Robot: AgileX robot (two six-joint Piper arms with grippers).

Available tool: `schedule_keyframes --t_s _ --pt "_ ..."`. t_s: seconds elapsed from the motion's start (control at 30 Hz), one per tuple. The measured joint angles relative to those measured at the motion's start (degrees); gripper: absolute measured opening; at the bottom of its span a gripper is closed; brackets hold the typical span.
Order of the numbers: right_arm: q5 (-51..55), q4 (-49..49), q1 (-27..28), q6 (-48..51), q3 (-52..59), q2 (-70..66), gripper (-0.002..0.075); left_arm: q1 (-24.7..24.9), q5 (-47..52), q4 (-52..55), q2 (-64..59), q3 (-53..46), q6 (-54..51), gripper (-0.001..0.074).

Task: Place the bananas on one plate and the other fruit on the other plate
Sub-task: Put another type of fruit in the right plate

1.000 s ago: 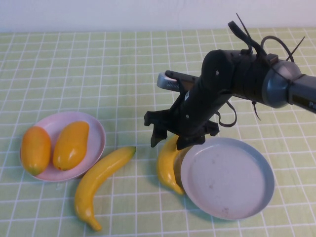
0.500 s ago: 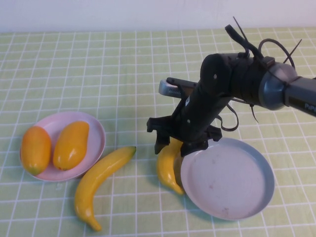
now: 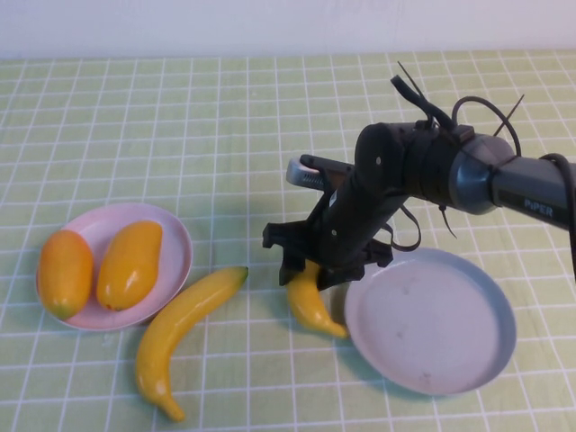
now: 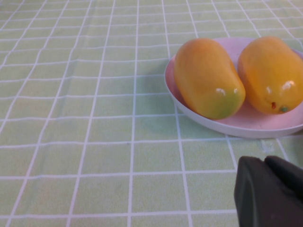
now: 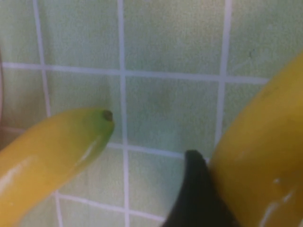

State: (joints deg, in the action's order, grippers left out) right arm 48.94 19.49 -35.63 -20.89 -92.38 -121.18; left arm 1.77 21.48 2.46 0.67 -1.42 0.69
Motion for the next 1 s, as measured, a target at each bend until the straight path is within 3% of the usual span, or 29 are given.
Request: schedule_keyframes --t_s 0.1,0.33,0.57,0.73,1.0 --pt "-0.6 -0.5 0.0 0.1 -0.2 0.0 0.0325 0.0 0.0 0.0 0.0 0.0 0.0 -0.0004" --pt "-0.6 -2.6 -2.5 1.5 -3.6 0.6 0.0326 0.0 0.0 0.0 0.0 0.0 0.0 -0.0004" --pt "6.2 -9.4 -4.0 2.6 -2.1 10.4 0.0325 0.0 0.0 0.0 0.0 0.0 0.0 -0.0004" --pt "6.2 -14.4 -2.2 -0.1 9.4 21.0 0.0325 0.0 0.0 0.0 0.0 0.0 0.0 -0.0004" --pt "3.2 -15.4 6.1 -2.5 31.8 32.4 0.0325 0.0 0.0 0.0 0.0 0.0 0.0 -0.0004"
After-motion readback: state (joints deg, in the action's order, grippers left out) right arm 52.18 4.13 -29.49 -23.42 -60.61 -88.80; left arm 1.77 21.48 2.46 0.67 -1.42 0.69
